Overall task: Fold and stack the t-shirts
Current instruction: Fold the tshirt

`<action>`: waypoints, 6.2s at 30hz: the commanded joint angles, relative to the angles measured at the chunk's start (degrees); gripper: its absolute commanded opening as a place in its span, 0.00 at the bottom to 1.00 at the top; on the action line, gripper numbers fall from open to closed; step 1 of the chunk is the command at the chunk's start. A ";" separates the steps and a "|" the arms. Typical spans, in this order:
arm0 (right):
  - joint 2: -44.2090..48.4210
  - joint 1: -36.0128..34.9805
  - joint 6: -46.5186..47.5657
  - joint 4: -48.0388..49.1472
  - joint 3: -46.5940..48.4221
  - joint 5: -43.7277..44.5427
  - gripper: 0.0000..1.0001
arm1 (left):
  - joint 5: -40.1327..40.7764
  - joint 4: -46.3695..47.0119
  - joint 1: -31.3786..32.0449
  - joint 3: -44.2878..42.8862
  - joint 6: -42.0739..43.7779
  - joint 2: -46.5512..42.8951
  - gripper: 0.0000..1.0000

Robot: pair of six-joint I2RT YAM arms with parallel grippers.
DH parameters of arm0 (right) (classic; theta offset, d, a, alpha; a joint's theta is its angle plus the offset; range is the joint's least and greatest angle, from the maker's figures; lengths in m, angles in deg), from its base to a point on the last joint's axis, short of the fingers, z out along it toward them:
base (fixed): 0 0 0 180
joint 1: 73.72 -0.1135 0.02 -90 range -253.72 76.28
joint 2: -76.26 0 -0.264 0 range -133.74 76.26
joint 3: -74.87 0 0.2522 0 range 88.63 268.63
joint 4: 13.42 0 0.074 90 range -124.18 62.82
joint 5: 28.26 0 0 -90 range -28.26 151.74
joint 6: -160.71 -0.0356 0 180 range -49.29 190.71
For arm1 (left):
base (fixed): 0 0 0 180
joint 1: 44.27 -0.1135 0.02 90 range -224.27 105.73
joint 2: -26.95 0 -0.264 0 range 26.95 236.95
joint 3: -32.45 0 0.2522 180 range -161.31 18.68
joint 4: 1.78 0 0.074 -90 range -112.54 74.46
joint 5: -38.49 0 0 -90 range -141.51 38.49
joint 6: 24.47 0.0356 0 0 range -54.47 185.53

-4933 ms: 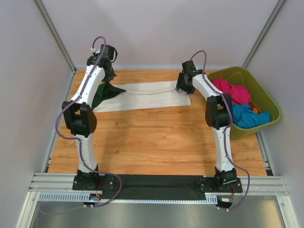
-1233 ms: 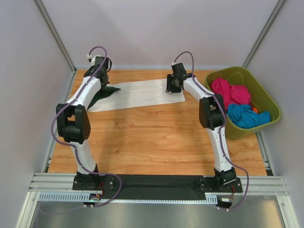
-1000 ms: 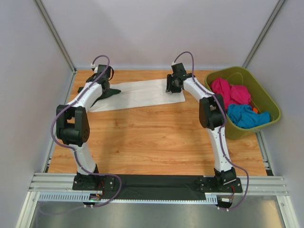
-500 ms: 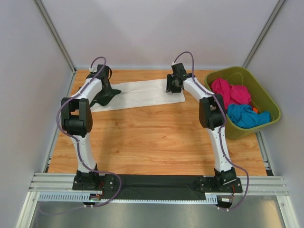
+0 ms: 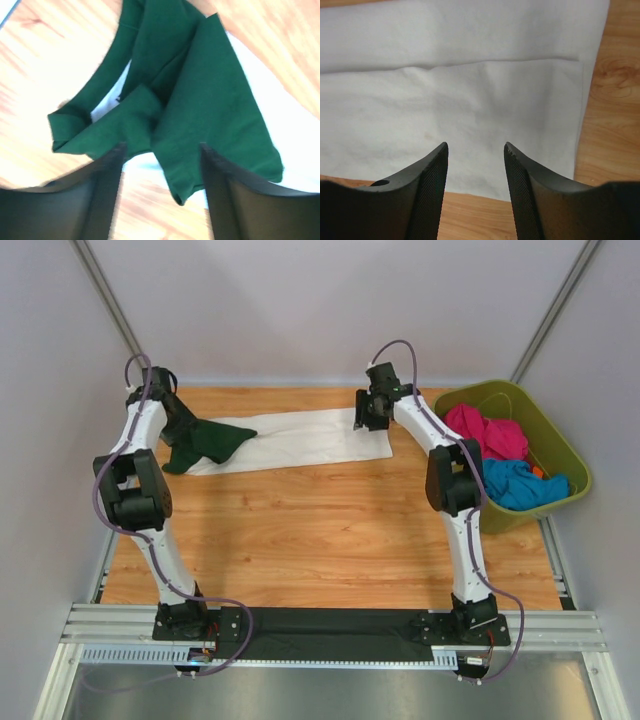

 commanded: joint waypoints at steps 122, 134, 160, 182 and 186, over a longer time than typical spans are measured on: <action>43.72 -21.93 -9.38 8.32 -53.76 10.53 0.71 | -11.38 14.00 26.12 22.72 0.75 -25.27 0.74; 59.27 -20.79 -19.94 5.42 -72.32 1.23 0.68 | -12.70 11.79 43.43 63.81 -25.08 -56.85 0.70; 66.41 -22.46 -32.42 21.32 -91.93 -6.33 0.59 | -10.06 22.95 60.67 76.13 -40.92 -53.18 0.43; 63.60 -34.92 -48.23 31.15 -96.15 -4.58 0.52 | -0.48 0.29 60.23 73.76 -37.67 -62.40 0.00; 60.97 -37.48 -50.88 33.36 -95.89 -3.53 0.51 | -1.35 0.10 59.18 74.99 -37.23 -64.06 0.00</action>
